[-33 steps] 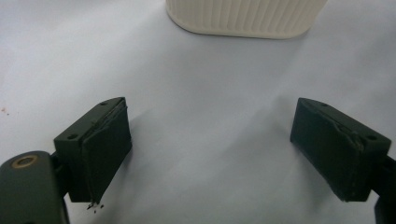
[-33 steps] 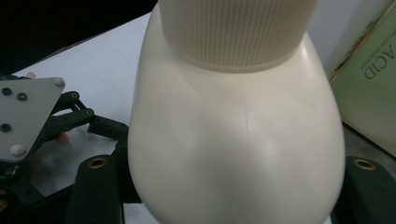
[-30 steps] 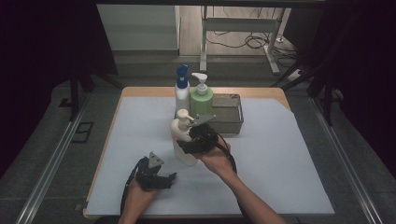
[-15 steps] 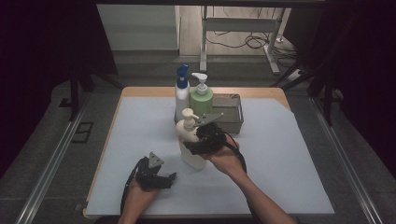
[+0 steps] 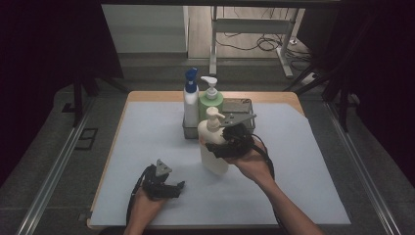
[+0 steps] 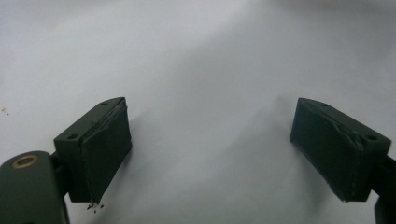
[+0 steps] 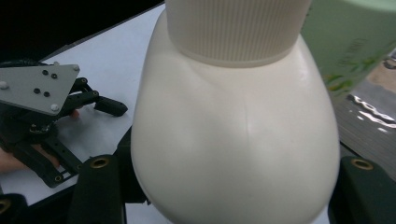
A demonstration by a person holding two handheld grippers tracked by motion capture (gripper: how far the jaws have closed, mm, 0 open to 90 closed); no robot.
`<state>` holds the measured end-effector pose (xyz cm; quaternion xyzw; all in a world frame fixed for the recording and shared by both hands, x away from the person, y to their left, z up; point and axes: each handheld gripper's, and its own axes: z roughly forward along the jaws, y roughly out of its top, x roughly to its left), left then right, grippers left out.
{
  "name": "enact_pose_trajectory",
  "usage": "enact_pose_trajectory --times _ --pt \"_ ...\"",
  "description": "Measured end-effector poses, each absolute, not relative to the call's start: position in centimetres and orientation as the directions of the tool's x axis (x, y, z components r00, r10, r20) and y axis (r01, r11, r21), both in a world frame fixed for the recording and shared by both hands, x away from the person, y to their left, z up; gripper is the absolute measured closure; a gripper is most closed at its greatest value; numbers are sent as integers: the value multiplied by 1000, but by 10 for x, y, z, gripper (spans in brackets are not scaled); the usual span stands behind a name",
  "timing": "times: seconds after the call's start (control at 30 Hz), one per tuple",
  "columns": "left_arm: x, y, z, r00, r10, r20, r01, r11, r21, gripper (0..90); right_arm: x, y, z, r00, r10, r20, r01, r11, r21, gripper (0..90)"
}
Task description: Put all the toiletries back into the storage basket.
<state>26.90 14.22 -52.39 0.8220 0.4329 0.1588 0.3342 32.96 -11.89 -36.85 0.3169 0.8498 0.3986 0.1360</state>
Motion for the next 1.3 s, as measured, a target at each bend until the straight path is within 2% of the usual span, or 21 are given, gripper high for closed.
enact_pose_trajectory --times 0.8,1.3 --pt "269 142 -524 575 818 -31 607 -401 687 120 341 -179 -334 -674 739 10 464 412 784 370" --pt "269 142 -524 574 819 -30 608 -401 685 120 367 -195 -320 -597 802 15 483 344 805 372"
